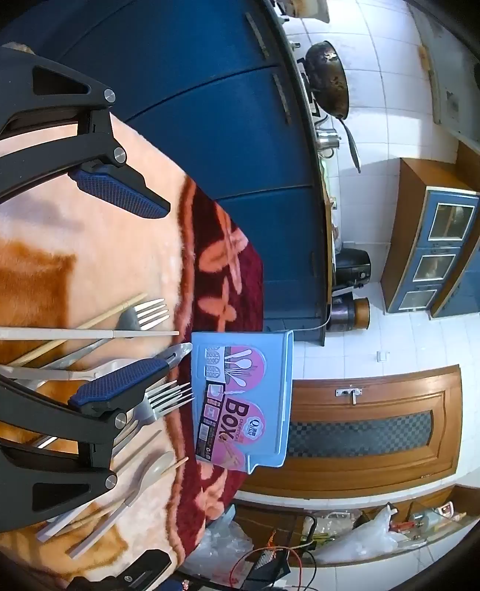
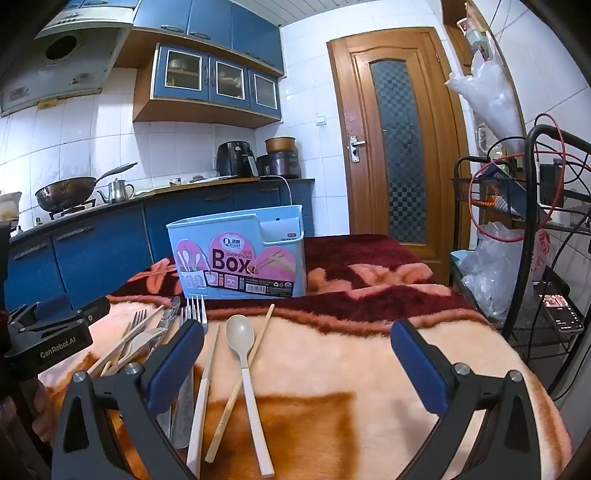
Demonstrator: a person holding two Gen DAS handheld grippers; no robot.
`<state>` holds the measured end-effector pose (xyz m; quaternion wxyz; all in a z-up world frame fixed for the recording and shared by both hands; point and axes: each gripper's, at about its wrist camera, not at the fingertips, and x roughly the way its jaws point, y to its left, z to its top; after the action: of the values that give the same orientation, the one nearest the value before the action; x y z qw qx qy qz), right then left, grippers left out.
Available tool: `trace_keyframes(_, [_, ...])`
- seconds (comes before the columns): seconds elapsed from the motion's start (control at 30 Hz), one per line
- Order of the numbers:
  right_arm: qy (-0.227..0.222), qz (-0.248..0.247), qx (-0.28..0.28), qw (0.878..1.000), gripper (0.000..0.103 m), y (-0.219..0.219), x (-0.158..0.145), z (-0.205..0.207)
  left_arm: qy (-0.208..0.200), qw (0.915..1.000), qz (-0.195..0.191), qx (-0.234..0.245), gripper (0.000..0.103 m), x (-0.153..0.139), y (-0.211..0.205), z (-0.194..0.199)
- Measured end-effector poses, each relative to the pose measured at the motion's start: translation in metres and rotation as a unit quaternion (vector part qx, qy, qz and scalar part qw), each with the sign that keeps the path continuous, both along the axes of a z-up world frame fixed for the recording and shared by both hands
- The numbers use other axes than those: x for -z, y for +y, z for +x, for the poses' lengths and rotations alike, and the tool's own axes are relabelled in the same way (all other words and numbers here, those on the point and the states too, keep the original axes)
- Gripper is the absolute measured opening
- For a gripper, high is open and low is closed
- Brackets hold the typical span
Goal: Organize utensils
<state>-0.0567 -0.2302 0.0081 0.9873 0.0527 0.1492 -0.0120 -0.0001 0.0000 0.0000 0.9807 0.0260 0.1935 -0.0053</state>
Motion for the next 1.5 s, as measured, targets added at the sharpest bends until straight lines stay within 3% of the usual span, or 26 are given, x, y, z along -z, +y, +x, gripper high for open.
trace_keyframes(1.5, [-0.002,-0.006,0.0,1.0,0.103,0.0023,-0.0008,-0.0011,-0.003,0.9999,-0.013,-0.002,0.079,-0.0001,0.0021,-0.0004])
